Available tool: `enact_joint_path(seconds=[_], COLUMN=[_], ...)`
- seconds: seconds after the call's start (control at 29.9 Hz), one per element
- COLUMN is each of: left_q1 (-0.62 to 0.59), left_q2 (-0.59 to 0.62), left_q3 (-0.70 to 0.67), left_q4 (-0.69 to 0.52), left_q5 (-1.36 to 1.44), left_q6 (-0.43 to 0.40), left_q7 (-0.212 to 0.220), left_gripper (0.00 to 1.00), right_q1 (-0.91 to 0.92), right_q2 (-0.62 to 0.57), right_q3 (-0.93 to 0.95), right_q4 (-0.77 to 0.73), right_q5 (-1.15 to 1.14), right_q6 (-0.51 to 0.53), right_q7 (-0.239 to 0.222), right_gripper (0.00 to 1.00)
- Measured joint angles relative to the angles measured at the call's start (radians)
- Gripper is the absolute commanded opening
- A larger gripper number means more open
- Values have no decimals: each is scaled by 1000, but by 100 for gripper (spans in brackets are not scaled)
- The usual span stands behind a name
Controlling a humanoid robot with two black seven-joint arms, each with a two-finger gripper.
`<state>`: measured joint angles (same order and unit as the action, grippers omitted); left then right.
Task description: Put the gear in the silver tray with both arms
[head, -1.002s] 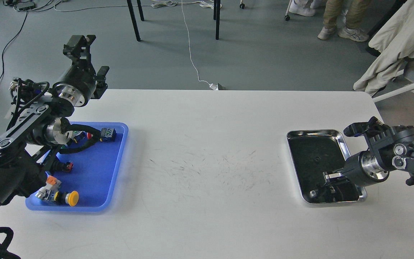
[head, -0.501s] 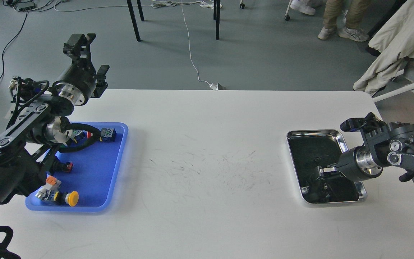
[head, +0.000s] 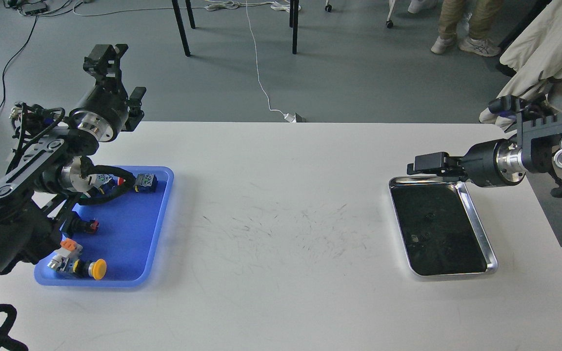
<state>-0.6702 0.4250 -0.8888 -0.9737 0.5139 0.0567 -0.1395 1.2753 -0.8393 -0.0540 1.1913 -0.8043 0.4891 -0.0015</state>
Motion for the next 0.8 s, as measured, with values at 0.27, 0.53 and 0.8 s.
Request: enact_joint_path(seconds=[0.27, 0.53, 0.8], left_q1=[-38, -83, -133], left_q2=[0, -28, -108], left_q3=[5, 7, -1], left_q4=[37, 123, 265], left_q5=[-1, -9, -74], left_q6=[0, -7, -41], left_q7=[1, -2, -3], left_gripper=[97, 97, 97], right_q1=[-18, -140, -480], right_q2=[42, 163, 257], right_q3=[259, 392, 722], right_q4=[-311, -597, -531], right_q5=[425, 1004, 1172], right_q6=[0, -1, -1], right_q7=[16, 37, 61], right_gripper=[97, 97, 97])
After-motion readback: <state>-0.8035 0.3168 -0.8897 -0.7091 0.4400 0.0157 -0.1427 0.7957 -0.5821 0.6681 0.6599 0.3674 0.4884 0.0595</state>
